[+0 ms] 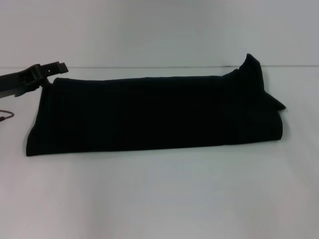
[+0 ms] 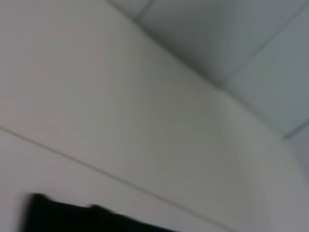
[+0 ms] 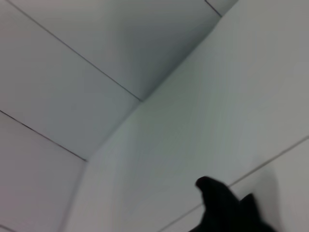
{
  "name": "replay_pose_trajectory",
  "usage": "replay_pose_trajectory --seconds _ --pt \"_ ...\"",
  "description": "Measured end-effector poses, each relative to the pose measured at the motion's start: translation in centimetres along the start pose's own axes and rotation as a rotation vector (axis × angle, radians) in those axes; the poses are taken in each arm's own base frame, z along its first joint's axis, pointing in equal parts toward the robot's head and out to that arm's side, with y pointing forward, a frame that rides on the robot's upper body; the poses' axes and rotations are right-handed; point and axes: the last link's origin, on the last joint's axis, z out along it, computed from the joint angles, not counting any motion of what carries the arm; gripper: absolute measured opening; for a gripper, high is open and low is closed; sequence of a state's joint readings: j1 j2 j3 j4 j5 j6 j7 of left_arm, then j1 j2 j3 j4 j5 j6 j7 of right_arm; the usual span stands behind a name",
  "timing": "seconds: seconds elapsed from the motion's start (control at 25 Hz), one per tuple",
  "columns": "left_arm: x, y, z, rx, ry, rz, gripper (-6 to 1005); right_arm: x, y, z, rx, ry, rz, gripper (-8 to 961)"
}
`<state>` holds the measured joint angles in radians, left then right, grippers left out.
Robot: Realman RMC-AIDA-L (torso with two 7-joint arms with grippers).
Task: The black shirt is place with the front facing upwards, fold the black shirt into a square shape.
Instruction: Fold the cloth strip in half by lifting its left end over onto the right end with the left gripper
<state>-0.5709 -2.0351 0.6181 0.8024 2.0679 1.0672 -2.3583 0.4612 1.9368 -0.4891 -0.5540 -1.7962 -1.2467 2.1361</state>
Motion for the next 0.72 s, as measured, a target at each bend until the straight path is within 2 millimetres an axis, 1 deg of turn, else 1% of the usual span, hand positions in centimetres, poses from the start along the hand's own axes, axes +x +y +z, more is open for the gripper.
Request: replay_pose_trajectory --seconds 0.08,0.16,0.28,0.4,0.52,0.72 --pt "-0.4 0.4 -1.0 -0.094 0.002 -0.043 785 1.1 -0.6 -1.9 -0.048 -0.028 0.029 857" --pt "-0.7 0.6 -1.5 -0.14 -0.011 -0.077 785 1.7 -1.1 -3.4 -0.069 -0.05 0.052 856" --pt "-1.5 0.3 -1.9 -0.183 -0.034 -0.172 786 2.1 -1.3 -4.0 -0.072 -0.057 0.064 855" --pt "-2.5 -0.3 -2.0 -0.192 -0.048 -0.25 786 2.7 -1.3 -3.4 -0.068 -0.038 0.065 853" --pt "-3.5 -0.8 -2.1 -0.19 -0.06 -0.307 784 3.4 -1.0 -2.4 -0.077 -0.014 0.061 852" --pt "-4.6 -1.2 -2.8 -0.2 -0.1 -0.433 780 3.3 -0.2 -0.9 -0.093 0.015 0.046 852"
